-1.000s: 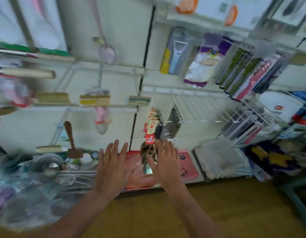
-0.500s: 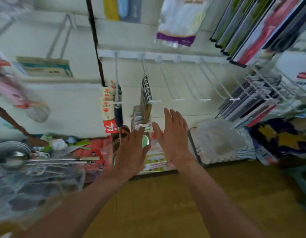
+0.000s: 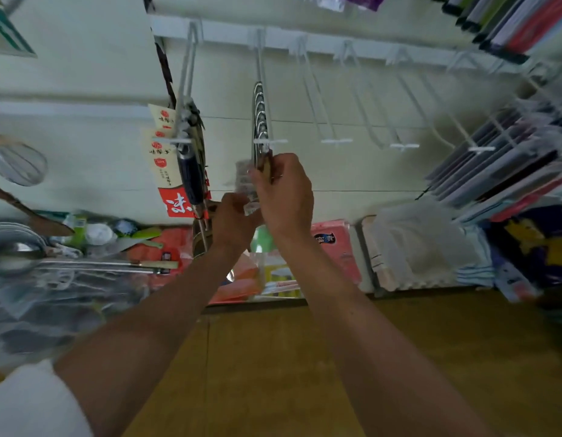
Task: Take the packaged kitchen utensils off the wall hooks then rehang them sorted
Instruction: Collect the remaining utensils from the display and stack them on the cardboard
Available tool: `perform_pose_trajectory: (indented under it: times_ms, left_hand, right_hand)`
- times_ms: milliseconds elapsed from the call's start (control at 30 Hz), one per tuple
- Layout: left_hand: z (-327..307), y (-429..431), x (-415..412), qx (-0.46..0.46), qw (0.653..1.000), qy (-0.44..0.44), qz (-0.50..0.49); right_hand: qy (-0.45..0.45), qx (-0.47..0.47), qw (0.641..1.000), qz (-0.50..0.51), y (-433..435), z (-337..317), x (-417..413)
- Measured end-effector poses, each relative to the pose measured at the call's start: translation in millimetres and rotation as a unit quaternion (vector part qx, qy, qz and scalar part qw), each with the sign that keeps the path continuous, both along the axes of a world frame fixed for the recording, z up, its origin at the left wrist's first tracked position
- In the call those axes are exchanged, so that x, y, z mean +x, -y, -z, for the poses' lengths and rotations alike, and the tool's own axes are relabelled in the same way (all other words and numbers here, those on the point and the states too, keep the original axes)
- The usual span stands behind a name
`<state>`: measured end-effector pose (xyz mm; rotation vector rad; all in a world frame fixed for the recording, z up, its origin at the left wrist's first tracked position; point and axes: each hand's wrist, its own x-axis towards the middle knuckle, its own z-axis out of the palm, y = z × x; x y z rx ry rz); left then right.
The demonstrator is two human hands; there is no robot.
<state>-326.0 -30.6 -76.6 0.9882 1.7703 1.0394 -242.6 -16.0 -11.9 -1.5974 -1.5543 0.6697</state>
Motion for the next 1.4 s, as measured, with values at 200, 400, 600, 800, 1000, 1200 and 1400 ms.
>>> perform_pose_trajectory:
  times_ms: [200, 400, 600, 800, 1000, 1200, 1400]
  left_hand:
    - [-2.7, 4.6, -1.7, 0.031, 0.997, 0.051, 0.040]
    - [5.8, 23.6, 5.8, 0.076, 0.997, -0.010, -0.025]
    - [-3.2, 39.2, -0.6, 0.045, 0.997, -0.034, 0.047]
    - [-14.5, 52.3, -6.0, 0.006, 0.993, -0.009, 0.121]
    - [-18.0, 79.9, -16.8, 0.005, 0.991, 0.061, 0.120]
    - [-16.1, 115.0, -76.3, 0.041, 0.991, 0.103, 0.074]
    - [-18.4, 181.3, -197.2, 0.056, 0.994, 0.087, 0.026]
  right_hand:
    - [0.001, 0.020, 0.999, -0.026, 7.1, -3.1, 2.6]
    - [-0.016, 0.026, 0.999, -0.025, 19.0, -5.9, 1.2]
    - [-0.009, 0.023, 0.999, -0.027, 33.1, -11.0, 4.4]
    - [0.003, 0.005, 1.000, -0.023, 51.0, -17.1, 10.9]
    - [0.028, -0.005, 0.999, -0.029, 75.9, -21.8, 0.5]
    - [0.041, 0.032, 0.996, -0.073, 99.8, -26.8, -64.5]
    - [0.031, 0.042, 0.985, -0.163, 151.5, -20.1, -188.7]
